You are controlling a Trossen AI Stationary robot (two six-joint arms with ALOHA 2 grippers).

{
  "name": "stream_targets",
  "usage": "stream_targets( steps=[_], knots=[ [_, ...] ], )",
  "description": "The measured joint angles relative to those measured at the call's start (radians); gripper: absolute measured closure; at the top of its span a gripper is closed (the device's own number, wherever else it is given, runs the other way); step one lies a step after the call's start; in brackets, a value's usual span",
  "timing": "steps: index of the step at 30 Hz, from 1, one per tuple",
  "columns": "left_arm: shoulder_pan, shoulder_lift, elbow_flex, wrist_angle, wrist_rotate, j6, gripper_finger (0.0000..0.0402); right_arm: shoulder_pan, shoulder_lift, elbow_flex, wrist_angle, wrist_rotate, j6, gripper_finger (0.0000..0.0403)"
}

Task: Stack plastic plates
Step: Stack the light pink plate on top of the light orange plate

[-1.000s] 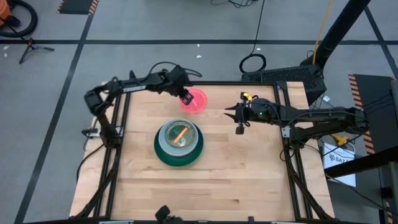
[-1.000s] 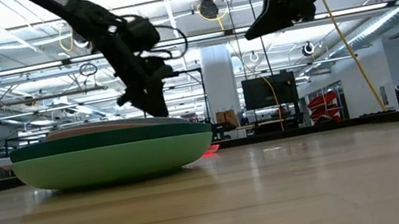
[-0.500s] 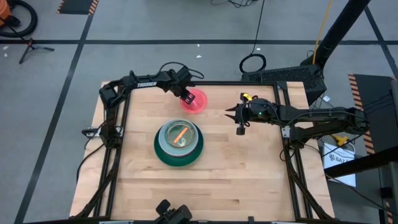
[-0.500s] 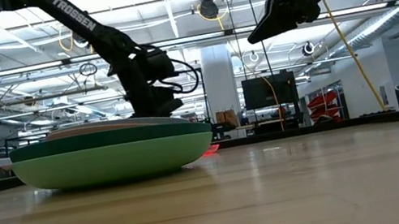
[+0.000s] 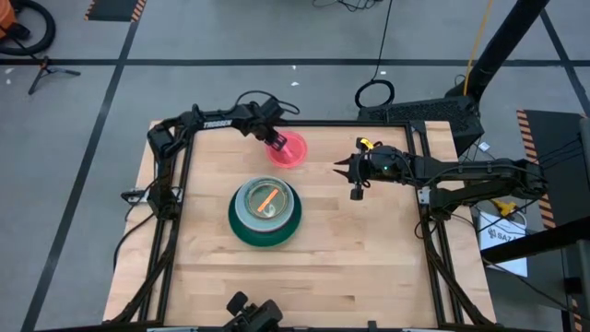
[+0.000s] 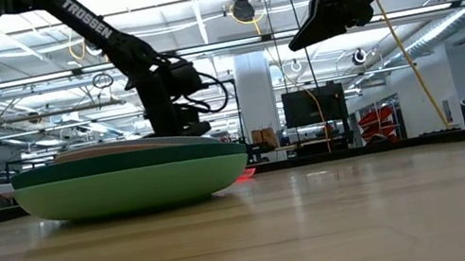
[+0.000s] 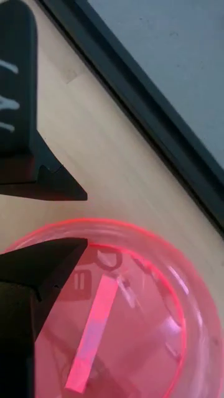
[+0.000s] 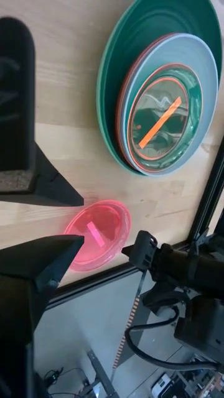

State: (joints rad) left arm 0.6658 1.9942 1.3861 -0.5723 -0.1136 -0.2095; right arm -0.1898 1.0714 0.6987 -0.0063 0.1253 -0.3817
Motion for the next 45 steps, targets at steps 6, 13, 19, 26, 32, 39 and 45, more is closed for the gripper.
stream_targets(
  steps=[6, 13, 19, 26, 32, 39, 45],
  knots=[
    [0.001, 0.001, 0.0, 0.001, 0.016, -0.01, 0.0289, 0.0, 0.0, 0.0, -0.007, 0.0, 0.0, 0.0326],
    [0.0, 0.053, 0.0, 0.026, 0.034, -0.026, 0.0289, 0.0, 0.0, 0.001, -0.011, 0.0, 0.0, 0.0326],
    [-0.004, 0.069, 0.0, 0.046, 0.043, -0.025, 0.0289, -0.001, 0.0, 0.001, -0.014, 0.002, -0.001, 0.0326],
    [-0.007, 0.069, 0.0, 0.052, 0.046, -0.025, 0.0289, -0.001, 0.0, 0.001, -0.014, 0.003, -0.005, 0.0326],
    [-0.019, 0.069, 0.0, 0.054, 0.046, -0.022, 0.0317, -0.001, 0.0, 0.001, -0.014, 0.003, -0.005, 0.0326],
    [-0.023, 0.069, 0.0, 0.06, 0.049, -0.025, 0.0385, -0.001, 0.0, 0.001, -0.014, 0.003, -0.005, 0.0326],
    [-0.027, 0.055, 0.0, 0.085, 0.049, -0.029, 0.0395, -0.001, 0.0, 0.001, -0.015, 0.004, -0.005, 0.0326]
  ],
)
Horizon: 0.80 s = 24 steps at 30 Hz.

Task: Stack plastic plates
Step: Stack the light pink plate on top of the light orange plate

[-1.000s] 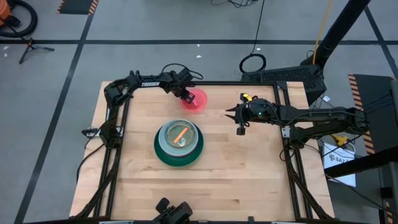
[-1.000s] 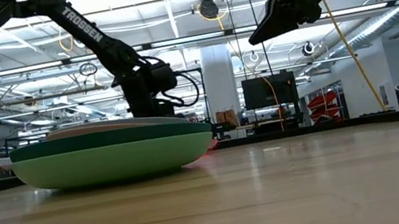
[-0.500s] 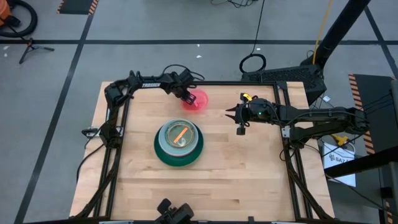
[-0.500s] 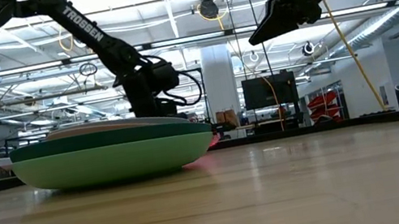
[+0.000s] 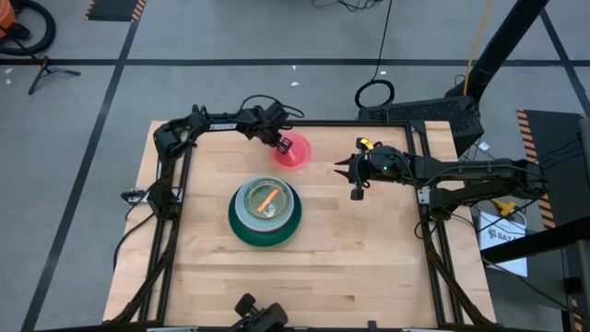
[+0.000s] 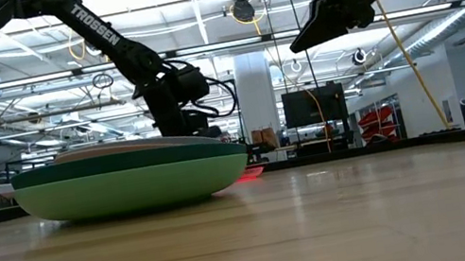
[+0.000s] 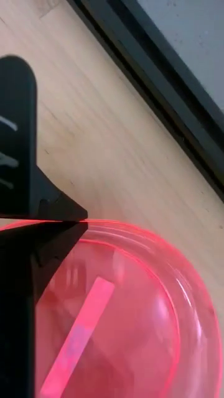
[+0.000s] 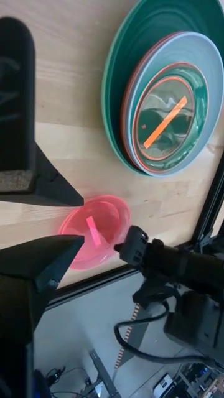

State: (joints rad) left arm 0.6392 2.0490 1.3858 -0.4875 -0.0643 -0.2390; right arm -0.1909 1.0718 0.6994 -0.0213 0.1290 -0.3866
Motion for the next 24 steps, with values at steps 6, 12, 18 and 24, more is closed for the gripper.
stream_targets(
  steps=[6, 12, 18, 24],
  knots=[
    [0.0, -0.083, -0.001, 0.016, -0.006, 0.01, 0.0396, 0.0, 0.0, 0.0, -0.015, 0.0, 0.0, 0.0326],
    [-0.009, -0.217, -0.001, 0.002, -0.027, 0.039, 0.0397, 0.0, 0.0, 0.0, -0.015, 0.001, 0.0, 0.0326],
    [-0.055, -0.384, -0.001, -0.069, -0.036, 0.071, 0.0398, 0.0, 0.0, 0.0, -0.016, 0.001, 0.0, 0.0326],
    [-0.166, -0.521, -0.001, -0.216, -0.04, 0.068, 0.0398, 0.0, 0.0, 0.0, -0.017, 0.001, 0.0, 0.0326]
  ],
)
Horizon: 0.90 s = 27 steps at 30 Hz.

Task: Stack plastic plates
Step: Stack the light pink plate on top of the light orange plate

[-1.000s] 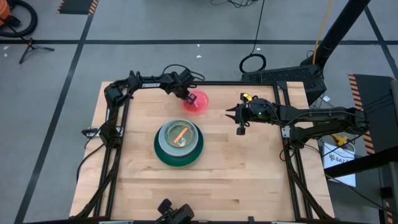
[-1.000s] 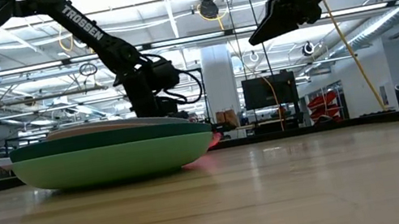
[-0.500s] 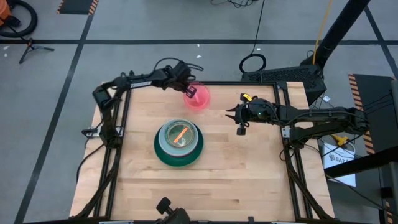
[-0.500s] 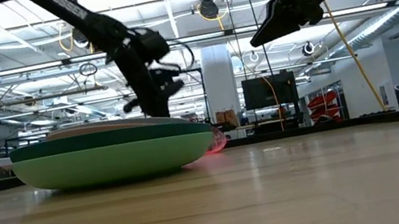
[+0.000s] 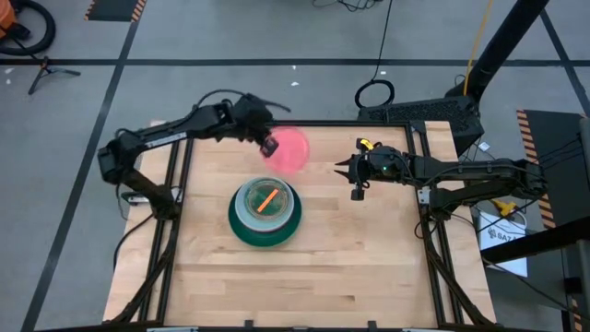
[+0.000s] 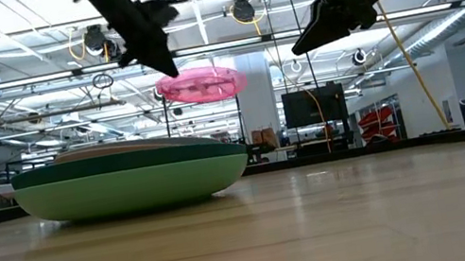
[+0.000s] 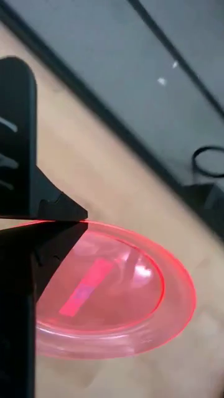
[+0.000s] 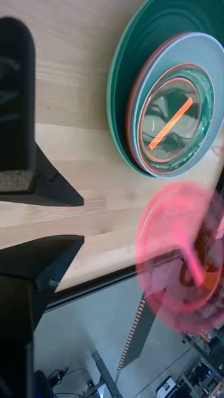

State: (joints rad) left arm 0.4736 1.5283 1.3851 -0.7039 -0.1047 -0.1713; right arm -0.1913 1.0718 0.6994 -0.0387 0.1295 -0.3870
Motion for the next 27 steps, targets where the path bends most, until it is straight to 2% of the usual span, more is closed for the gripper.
stream_targets(
  steps=[8, 14, 17, 27],
  knots=[
    [-0.211, -0.023, -0.001, -0.319, 0.0, -0.079, 0.0398, 0.0, 0.0, 0.0, 0.004, 0.0, 0.007, 0.0326],
    [-0.341, 0.005, 0.001, -0.34, -0.005, -0.147, 0.0398, 0.0, 0.0, 0.0, 0.004, 0.0, 0.008, 0.0326],
    [-0.377, 0.015, -0.001, -0.352, -0.044, -0.167, 0.0398, 0.0, 0.0, 0.0, 0.005, 0.0, 0.008, 0.0326],
    [-0.396, 0.066, 0.0, -0.37, -0.082, -0.207, 0.0398, 0.0, 0.0, 0.0, 0.005, 0.0, 0.016, 0.0326]
  ],
)
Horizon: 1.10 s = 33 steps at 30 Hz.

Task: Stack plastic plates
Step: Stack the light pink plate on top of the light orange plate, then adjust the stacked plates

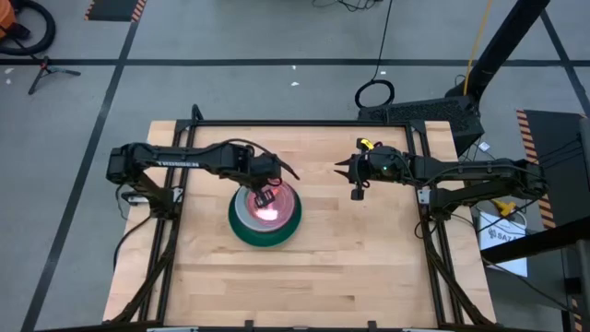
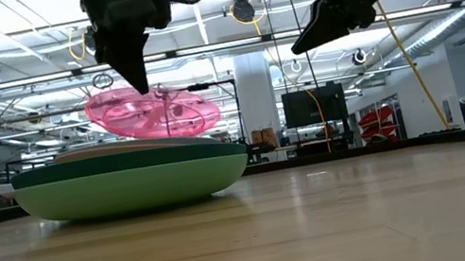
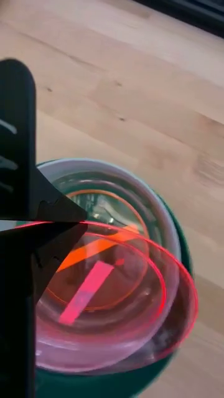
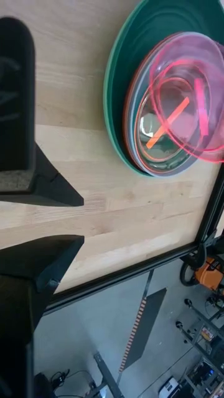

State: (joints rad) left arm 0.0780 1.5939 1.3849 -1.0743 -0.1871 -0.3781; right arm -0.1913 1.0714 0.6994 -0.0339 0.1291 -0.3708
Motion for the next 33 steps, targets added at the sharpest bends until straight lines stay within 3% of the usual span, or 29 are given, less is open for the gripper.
stream_targets(
  steps=[26, 33],
  knots=[
    [0.001, 0.025, 0.0, -0.033, -0.085, -0.027, 0.0369, 0.0, 0.0, 0.0, -0.001, 0.0, 0.003, 0.0326],
    [-0.033, 0.025, 0.0, 0.018, -0.088, 0.062, 0.0369, 0.0, 0.0, 0.0, -0.001, 0.0, 0.003, 0.0326]
  ],
)
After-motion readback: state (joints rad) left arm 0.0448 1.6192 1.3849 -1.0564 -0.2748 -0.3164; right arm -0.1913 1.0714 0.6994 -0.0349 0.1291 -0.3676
